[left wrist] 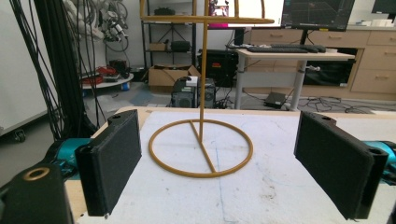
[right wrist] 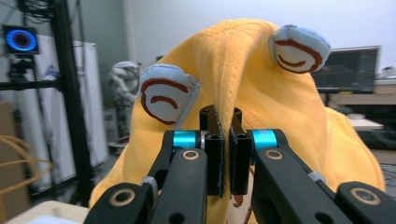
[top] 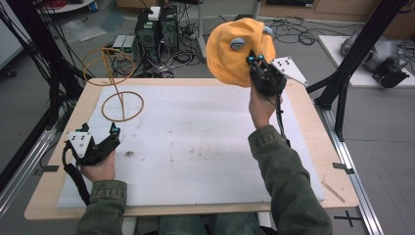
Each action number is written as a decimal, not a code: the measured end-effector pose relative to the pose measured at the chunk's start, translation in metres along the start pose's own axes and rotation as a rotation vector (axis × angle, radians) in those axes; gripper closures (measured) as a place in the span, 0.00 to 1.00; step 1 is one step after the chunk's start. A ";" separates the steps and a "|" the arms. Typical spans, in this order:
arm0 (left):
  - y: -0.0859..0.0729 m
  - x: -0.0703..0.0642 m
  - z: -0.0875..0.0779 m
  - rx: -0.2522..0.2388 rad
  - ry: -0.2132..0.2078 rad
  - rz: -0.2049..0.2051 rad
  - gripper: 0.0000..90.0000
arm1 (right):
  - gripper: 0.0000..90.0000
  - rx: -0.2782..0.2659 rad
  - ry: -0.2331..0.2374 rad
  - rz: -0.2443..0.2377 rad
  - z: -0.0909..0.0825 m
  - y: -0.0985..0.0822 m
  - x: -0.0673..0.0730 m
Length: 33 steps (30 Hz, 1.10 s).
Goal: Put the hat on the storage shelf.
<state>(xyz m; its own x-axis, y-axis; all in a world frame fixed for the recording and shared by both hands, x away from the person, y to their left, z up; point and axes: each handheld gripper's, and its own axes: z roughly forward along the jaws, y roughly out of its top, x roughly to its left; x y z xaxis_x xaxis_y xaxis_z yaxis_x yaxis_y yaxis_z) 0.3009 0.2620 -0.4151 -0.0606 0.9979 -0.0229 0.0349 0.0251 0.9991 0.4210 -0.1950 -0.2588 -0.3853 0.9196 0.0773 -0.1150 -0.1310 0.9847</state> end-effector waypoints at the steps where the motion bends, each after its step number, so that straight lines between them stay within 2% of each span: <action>1: 0.000 0.000 0.000 -0.002 0.000 -0.005 0.17 | 0.99 0.003 0.014 0.001 0.003 0.001 0.006; 2: 0.000 0.000 0.000 -0.001 -0.001 -0.005 0.17 | 0.99 0.003 0.014 0.001 0.003 0.001 0.006; 3: 0.000 0.000 -0.001 0.000 -0.003 -0.009 0.17 | 0.99 0.008 0.037 -0.006 0.009 0.004 0.019; 5: 0.000 0.000 -0.001 0.002 -0.005 -0.010 0.17 | 0.99 0.017 0.064 -0.017 0.017 0.006 0.033; 6: -0.001 -0.001 0.000 0.001 -0.006 -0.014 0.17 | 0.99 0.017 0.064 -0.017 0.017 0.006 0.033; 7: -0.001 -0.001 0.000 0.007 -0.011 -0.011 0.17 | 0.99 0.027 0.094 -0.023 0.026 0.007 0.049; 9: -0.002 -0.001 0.000 0.010 -0.017 -0.015 0.17 | 0.99 0.042 0.122 -0.021 0.036 0.006 0.065; 10: -0.002 -0.001 0.000 0.010 -0.020 -0.018 0.17 | 0.99 0.042 0.122 -0.021 0.036 0.006 0.065; 11: -0.002 -0.001 -0.001 0.012 -0.022 -0.017 0.17 | 0.99 0.047 0.136 -0.015 0.042 0.006 0.073; 12: -0.002 -0.001 -0.001 0.012 -0.024 -0.020 0.17 | 0.99 0.062 0.156 -0.022 0.053 0.005 0.091; 13: -0.002 -0.001 -0.001 0.012 -0.026 -0.020 0.17 | 0.99 0.064 0.162 -0.024 0.059 0.004 0.100; 14: -0.003 -0.001 -0.002 0.013 -0.028 -0.018 0.17 | 0.99 0.064 0.162 -0.024 0.059 0.004 0.100; 15: -0.003 0.000 -0.002 0.014 -0.029 -0.021 0.17 | 0.99 0.072 0.180 -0.021 0.072 0.003 0.117; 20: -0.005 0.003 -0.005 0.019 -0.027 -0.032 0.17 | 0.99 0.069 0.232 -0.013 0.099 0.000 0.155; 25: -0.007 0.007 -0.012 0.023 -0.022 -0.044 0.17 | 0.99 0.085 0.282 0.007 0.124 -0.007 0.188; 26: -0.007 0.007 -0.013 0.023 -0.019 -0.048 0.17 | 0.99 0.085 0.282 0.007 0.124 -0.007 0.188; 27: -0.008 0.008 -0.014 0.024 -0.018 -0.049 0.17 | 0.99 0.088 0.299 0.011 0.134 -0.012 0.200; 28: -0.008 0.008 -0.015 0.025 -0.020 -0.049 0.17 | 0.99 0.088 0.299 0.011 0.134 -0.012 0.200; 29: -0.009 0.009 -0.016 0.029 -0.018 -0.044 0.17 | 0.99 0.091 0.308 0.012 0.139 -0.014 0.206; 30: -0.009 0.009 -0.016 0.031 -0.019 -0.042 0.17 | 0.99 0.091 0.326 0.020 0.147 -0.018 0.218; 33: -0.011 0.014 -0.018 0.036 -0.012 -0.040 0.17 | 0.99 0.085 0.363 0.035 0.158 -0.021 0.234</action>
<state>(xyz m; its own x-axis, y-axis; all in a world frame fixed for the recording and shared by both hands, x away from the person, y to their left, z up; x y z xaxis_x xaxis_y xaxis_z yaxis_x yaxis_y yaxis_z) 0.2812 0.2743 -0.4257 -0.0512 0.9967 -0.0638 0.0684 0.0672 0.9954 0.4780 0.0818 -0.2363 -0.6886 0.7222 0.0656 -0.0254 -0.1144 0.9931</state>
